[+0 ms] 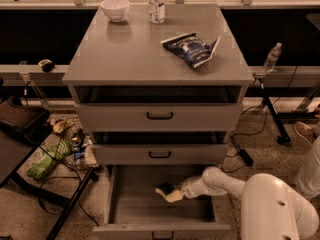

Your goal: Place sponge into bottom drawer

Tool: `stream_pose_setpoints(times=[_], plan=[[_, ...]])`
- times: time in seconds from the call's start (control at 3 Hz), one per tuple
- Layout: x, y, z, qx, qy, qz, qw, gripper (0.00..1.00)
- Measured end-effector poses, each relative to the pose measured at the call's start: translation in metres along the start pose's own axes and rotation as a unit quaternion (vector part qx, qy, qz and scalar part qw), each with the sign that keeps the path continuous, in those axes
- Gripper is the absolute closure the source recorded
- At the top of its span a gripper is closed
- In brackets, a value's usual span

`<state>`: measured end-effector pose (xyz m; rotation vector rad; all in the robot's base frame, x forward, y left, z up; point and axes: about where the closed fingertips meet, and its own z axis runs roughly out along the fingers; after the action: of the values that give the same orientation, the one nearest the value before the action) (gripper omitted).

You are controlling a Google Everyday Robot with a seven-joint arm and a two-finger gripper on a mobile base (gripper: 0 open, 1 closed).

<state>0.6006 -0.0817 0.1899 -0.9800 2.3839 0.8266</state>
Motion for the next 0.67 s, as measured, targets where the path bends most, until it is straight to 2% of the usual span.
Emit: stream_pose_setpoints(times=[0.33,0.67], plan=[[0.0,0.0001,0.0001,0.0,0.0,0.0,1.0,0.04],[0.0001,0.0003,0.0002,0.0,0.0,0.0,1.0,0.0]])
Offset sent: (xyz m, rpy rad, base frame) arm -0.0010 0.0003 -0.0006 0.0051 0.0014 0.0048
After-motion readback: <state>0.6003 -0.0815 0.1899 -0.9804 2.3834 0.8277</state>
